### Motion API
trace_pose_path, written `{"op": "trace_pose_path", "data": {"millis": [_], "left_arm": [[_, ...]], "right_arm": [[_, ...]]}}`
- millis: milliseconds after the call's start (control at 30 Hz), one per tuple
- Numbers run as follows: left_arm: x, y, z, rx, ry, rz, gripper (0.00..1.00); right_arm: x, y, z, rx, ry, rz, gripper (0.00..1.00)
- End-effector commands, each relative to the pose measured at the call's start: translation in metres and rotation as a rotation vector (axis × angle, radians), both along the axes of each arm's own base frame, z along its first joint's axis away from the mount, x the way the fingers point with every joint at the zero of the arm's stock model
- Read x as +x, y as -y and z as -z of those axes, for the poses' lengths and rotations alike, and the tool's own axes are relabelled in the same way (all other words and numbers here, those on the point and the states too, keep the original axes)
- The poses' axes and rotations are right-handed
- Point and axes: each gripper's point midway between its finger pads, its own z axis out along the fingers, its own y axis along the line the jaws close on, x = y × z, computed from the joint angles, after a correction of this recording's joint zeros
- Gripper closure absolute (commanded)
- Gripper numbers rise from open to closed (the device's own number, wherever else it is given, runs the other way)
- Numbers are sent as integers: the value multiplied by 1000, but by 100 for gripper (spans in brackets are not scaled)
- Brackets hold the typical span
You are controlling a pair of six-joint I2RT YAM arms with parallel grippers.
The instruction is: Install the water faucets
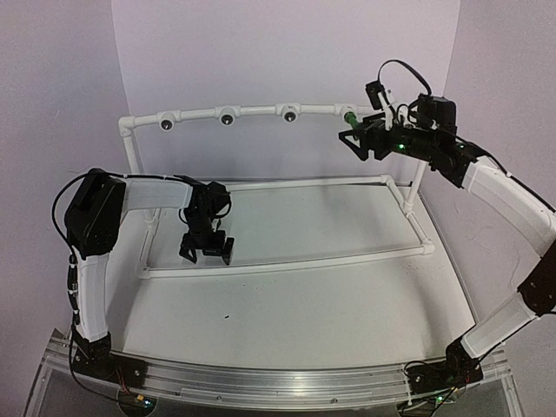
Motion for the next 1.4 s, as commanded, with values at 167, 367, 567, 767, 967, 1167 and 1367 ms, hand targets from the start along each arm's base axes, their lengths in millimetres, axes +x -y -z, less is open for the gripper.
{"op": "trace_pose_path", "data": {"millis": [167,367,567,767,967,1167,1367], "left_arm": [[1,6,-8,-19,5,14,1],[2,6,-7,-18,7,6,1],[0,6,-7,-21,6,-1,1],[2,6,-7,-19,9,-4,1],[2,6,-8,-19,10,-8,1],[0,3,-8,-14,7,-12,1],[-1,3,-8,-14,7,-14,1]], "right_arm": [[17,49,35,-767,279,141,2],[22,46,22,-872,403,203,2],[35,46,24,-1007,497,257,2],[44,35,23,-1025,547,259,13],[51,24,27,-1012,574,270,29],[53,19,27,-961,577,288,46],[56,20,26,-824,504,331,65]]}}
